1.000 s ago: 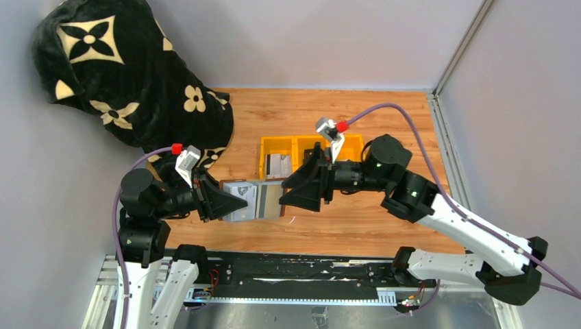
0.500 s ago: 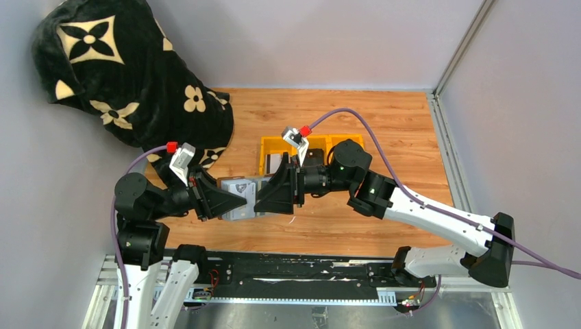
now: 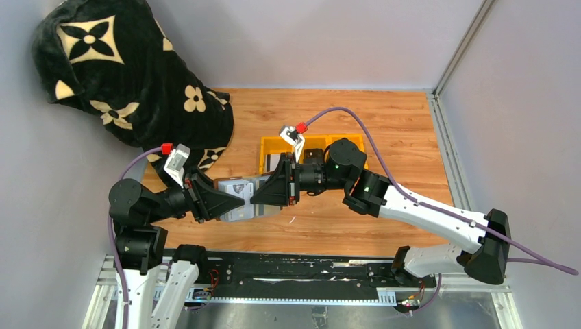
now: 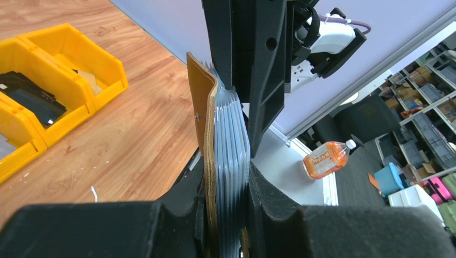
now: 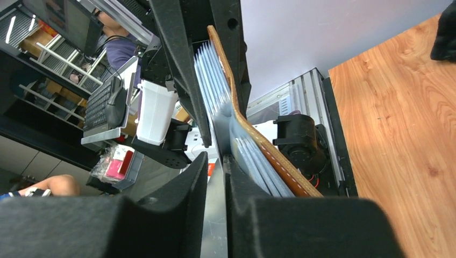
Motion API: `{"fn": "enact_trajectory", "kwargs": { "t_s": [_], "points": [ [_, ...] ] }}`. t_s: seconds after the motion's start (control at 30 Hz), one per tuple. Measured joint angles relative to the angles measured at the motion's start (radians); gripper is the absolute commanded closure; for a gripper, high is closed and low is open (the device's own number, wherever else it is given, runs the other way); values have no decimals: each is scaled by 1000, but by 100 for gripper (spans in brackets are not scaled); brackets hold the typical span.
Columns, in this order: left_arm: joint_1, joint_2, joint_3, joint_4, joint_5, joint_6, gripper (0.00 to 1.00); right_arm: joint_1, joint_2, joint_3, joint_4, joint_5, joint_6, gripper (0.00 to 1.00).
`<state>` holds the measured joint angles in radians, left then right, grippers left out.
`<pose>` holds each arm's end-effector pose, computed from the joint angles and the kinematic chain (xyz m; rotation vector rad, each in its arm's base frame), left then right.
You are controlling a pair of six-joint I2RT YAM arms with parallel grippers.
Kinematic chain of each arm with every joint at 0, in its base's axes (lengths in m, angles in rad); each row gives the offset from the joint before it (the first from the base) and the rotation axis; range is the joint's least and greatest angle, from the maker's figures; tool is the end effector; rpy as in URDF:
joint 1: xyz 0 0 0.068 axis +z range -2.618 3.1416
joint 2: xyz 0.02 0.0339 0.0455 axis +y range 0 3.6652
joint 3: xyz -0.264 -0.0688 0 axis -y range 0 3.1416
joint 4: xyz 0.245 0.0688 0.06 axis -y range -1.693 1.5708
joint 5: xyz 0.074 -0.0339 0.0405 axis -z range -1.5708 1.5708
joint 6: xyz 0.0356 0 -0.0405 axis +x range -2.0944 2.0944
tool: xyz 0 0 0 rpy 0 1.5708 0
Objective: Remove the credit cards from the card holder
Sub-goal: Remove the credit card from the card holder.
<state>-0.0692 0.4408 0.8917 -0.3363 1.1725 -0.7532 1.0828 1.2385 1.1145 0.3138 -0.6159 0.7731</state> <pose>0.0604 -0.0371 0.3969 0.5085 1.6540 -1.4669 0.1158 0.2619 0.4117 -0.8675 1.5068 1.8813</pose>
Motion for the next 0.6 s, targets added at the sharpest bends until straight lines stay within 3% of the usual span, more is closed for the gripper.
{"fn": "enact_trajectory", "kwargs": {
  "t_s": [0.23,0.43,0.6],
  "points": [
    [3,-3,0,13,-3,-6,76,-1,6,1,0,24,25,100],
    [3,-3,-1,18,-5,-10,68,-2,9,0,1,25,35,100],
    [3,6,-2,19,12,-19,72,0,4,-21,20,37,37,100]
  ]
}}
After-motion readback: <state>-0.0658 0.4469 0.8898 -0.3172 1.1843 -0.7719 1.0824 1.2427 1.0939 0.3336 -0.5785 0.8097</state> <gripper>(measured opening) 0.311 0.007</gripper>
